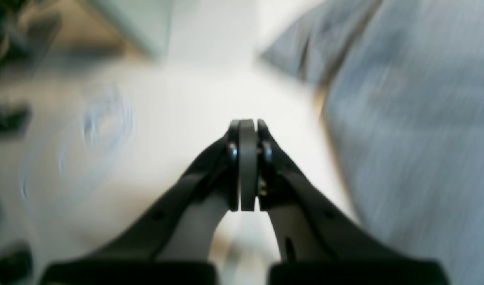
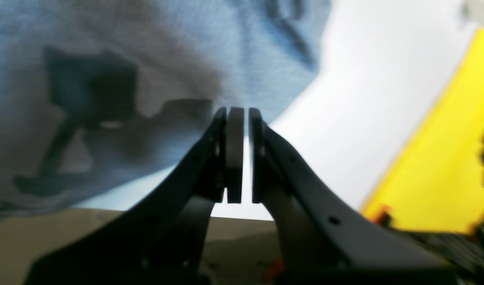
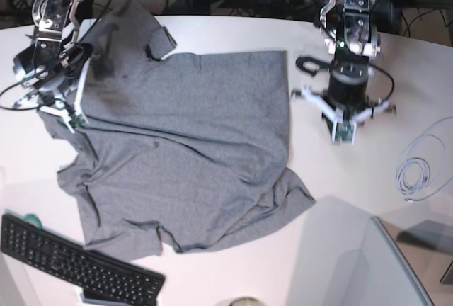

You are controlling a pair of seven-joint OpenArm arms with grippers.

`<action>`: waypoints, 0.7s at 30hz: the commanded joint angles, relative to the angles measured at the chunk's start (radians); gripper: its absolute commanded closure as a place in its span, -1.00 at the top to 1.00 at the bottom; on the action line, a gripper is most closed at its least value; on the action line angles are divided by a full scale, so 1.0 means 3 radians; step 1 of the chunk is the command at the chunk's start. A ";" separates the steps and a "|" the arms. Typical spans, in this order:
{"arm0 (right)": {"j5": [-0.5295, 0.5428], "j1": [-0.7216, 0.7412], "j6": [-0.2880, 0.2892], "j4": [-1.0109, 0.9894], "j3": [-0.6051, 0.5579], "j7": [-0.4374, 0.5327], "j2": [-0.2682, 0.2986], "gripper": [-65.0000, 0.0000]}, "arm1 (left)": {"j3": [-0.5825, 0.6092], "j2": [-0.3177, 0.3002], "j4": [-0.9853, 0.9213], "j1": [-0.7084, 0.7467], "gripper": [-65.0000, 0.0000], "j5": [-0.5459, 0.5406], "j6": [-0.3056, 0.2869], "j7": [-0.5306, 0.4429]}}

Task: Layout the t-shirt on the table in an organized manner, then fold the t-shirt properly
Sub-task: 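Move the left gripper to the shirt's bunched middle and grasp it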

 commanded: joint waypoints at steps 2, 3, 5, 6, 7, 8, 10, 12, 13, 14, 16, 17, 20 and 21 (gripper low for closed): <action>0.0191 -0.0016 -0.0008 0.0060 -0.0008 0.0031 -0.0003 -0.91 | -0.0052 0.0012 -0.0046 0.0091 -1.00 -0.0165 -0.0213 -0.0078; 0.0237 -0.0026 -0.0008 0.0060 -0.0008 0.0016 -0.0013 -0.91 | -0.0098 0.0017 -0.0087 0.0137 -1.00 -0.0349 -0.0294 -0.0083; 0.0237 -0.0046 -0.0008 0.0060 -0.0008 0.0016 -0.0024 -0.91 | -0.0196 -0.0009 -0.0189 0.0188 -0.45 -0.0840 -0.0417 -0.0088; 0.0237 -0.0052 -0.0008 0.0060 -0.0008 0.0016 -0.0024 -0.91 | -0.0262 -0.0014 -0.0230 0.0188 -0.21 -0.1070 -0.0484 -0.0088; 0.0237 -0.0057 -0.0008 0.0060 -0.0008 0.0016 -0.0013 -0.91 | -0.0344 -0.0014 -0.0317 0.0188 0.06 -0.1331 -0.0571 -0.0088; 0.0237 -0.0077 -0.0008 0.0060 -0.0008 0.0021 -0.0003 -0.91 | -0.0395 -0.0014 -0.0394 0.0173 0.24 -0.1515 -0.0652 -0.0088; 0.0237 -0.0103 -0.0008 0.0065 -0.0008 0.0031 0.0002 -0.91 | -0.0456 -0.0019 -0.0588 0.0132 0.53 -0.1771 -0.0765 -0.0088; 0.0237 -0.0103 -0.0008 0.0065 -0.0003 0.0031 0.0002 -0.91 | -0.0446 -0.0019 -0.0777 0.0030 0.69 -0.1807 -0.0842 -0.0088; 0.0237 -0.0108 -0.0008 0.0065 -0.0003 0.0031 0.0002 -0.91 | -0.0446 -0.0014 -0.0880 -0.0016 0.71 -0.1807 -0.0888 -0.0088; 0.0237 -0.0113 -0.0008 0.0065 -0.0003 0.0031 0.0002 -0.91 | -0.0431 0.0002 -0.0967 -0.0052 0.71 -0.1807 -0.0939 -0.0088; 0.0237 -0.0139 -0.0008 0.0065 -0.0003 0.0031 -0.0003 -0.92 | -0.0324 -0.0003 -0.1105 -0.0124 0.71 -0.1807 -0.1015 -0.0088; 0.0237 -0.0144 -0.0008 0.0065 -0.0003 0.0031 -0.0008 -0.92 | -0.0267 -0.0003 -0.1161 -0.0159 0.71 -0.1807 -0.1026 -0.0088; 0.0237 -0.0149 -0.0008 0.0065 -0.0003 0.0031 -0.0019 -0.92 | -0.0124 0.0002 -0.1314 -0.0246 0.71 -0.1807 -0.1021 -0.0088; 0.0237 -0.0149 -0.0008 0.0065 -0.0003 0.0031 -0.0019 -0.92 | -0.0083 0.0007 -0.1391 -0.0287 0.71 -0.1807 -0.1021 -0.0088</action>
